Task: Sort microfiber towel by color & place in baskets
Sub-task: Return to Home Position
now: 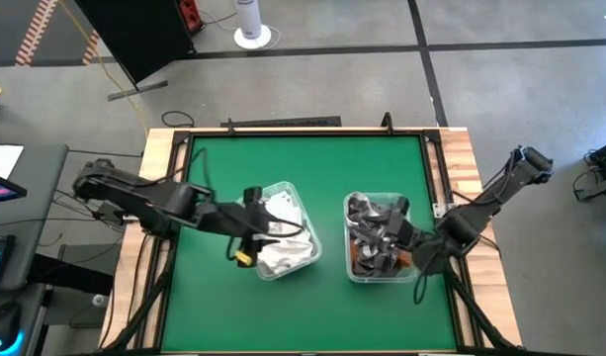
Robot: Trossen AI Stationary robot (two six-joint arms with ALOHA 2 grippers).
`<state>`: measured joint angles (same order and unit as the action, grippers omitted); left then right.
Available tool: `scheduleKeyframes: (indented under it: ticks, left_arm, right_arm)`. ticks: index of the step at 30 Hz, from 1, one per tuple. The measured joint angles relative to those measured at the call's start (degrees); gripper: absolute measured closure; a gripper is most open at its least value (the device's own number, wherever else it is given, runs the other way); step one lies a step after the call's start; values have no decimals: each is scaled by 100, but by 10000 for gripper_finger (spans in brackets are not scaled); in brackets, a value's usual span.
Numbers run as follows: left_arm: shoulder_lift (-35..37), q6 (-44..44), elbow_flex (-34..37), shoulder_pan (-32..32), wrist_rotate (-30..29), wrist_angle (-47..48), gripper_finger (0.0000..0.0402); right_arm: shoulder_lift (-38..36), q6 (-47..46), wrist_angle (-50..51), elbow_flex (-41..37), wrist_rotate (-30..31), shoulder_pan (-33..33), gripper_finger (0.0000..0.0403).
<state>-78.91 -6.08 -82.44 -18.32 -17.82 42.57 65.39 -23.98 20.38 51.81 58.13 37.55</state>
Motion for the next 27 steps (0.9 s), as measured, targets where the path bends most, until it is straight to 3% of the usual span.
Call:
scheduleKeyframes:
  ticks: [8,17,21,27]
  left_arm:
    - [1000,4,1686,-279,-305,-1424,182]
    - [2226,243,3984,-212,-318,-3713,182]
    - [2581,329,4779,-113,-281,-4512,182]
    - [2991,393,5730,254,147,-5608,182]
  right_arm:
    - [-1105,-11,110,-690,-3,138,262]
    - [-3112,325,-154,-1865,-920,92,287]
    - [-3973,879,-875,-2548,-1414,-84,292]
    - [-5361,1101,-873,-3169,-1962,-540,296]
